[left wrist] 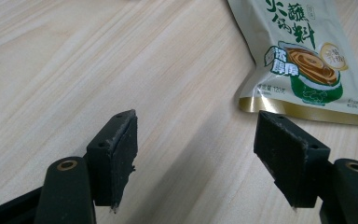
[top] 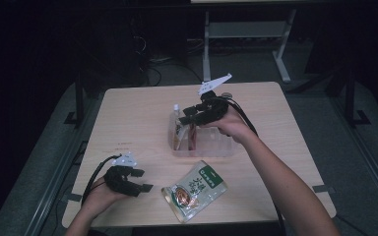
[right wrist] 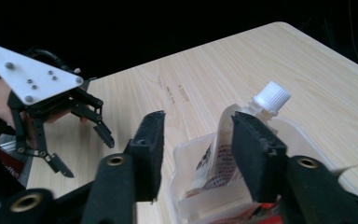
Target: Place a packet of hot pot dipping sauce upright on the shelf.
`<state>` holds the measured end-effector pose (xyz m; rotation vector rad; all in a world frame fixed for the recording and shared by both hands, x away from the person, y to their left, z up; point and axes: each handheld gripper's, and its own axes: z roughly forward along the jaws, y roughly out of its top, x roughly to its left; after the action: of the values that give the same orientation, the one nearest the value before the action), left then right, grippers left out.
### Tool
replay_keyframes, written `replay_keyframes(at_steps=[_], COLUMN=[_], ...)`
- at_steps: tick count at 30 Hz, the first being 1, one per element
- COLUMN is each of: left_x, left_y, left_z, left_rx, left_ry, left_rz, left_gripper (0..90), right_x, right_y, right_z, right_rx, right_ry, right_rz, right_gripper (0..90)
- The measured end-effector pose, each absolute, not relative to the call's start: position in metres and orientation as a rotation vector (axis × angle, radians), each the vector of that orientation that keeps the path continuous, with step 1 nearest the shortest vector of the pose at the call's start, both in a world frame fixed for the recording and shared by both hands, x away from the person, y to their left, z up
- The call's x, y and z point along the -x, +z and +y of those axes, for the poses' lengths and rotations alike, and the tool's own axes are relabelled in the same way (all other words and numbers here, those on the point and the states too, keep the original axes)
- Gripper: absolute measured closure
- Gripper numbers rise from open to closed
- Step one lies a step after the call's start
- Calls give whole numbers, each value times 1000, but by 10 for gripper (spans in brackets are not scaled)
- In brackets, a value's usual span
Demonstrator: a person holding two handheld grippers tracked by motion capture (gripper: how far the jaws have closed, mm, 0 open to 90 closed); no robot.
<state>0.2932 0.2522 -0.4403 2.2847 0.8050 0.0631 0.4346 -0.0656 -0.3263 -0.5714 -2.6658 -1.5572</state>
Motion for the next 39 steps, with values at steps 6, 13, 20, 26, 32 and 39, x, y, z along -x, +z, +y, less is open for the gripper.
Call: replay_keyframes(at_steps=[6,13,20,26,32,39], left_x=[-292,-292,-291,-291,-290,-289], left_y=[-439,-438,-438,-437,-437,-437], left_z=[251,250,249,249,249,247], left_rx=[-2287,-2289,-2284,-2286,-2287,-2284], left_ry=[70,70,68,66,67,68], left_rz=[790,789,786,786,787,787], left_gripper=[299,299,300,303,310,317], right_x=[-420,-406,-394,-383,-370,-354], right_y=[-321,-322,-329,-339,-354,-371], right_z=[-74,-85,-104,-121,-137,-150], right_rx=[584,592,618,647,690,721], right_ry=[-1560,-1568,-1590,-1609,-1616,-1580], right_rz=[-2693,-2701,-2697,-2685,-2684,-2710], right_gripper=[409,372,371,370,370,364])
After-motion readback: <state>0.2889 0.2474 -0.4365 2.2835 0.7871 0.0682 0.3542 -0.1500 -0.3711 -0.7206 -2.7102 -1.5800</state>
